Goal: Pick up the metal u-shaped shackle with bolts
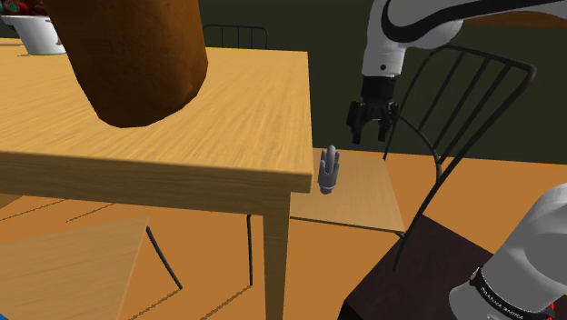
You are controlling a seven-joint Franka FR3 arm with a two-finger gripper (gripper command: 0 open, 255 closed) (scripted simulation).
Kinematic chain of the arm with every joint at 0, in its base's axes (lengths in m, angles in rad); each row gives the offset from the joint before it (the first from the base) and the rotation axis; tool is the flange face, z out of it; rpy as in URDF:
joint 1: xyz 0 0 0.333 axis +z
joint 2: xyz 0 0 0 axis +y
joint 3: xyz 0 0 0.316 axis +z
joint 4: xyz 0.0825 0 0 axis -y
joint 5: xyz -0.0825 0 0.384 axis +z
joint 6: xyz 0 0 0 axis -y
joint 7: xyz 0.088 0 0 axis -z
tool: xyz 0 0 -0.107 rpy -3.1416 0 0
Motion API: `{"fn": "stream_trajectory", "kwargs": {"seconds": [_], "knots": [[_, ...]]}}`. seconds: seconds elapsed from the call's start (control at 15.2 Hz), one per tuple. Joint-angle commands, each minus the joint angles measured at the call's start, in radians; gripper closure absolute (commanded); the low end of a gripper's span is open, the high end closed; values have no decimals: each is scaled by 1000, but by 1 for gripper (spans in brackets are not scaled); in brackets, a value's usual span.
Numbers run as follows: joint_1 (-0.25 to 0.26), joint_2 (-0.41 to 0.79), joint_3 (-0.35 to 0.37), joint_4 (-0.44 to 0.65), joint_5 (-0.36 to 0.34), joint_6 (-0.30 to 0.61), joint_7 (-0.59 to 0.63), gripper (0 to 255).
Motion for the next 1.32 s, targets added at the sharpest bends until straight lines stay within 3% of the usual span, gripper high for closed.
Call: {"fn": "stream_trajectory", "kwargs": {"seconds": [0.0, 0.53, 1.12, 1.19, 1.25], "knots": [[-11, 79, -4, 40, 23, 28, 35, 0], [-39, 379, -25, 216, 116, 119, 157, 0], [-36, 411, -22, 151, 123, 212, 130, 0], [-36, 411, -22, 151, 123, 212, 130, 255], [-36, 413, -22, 153, 123, 212, 130, 255]]}}
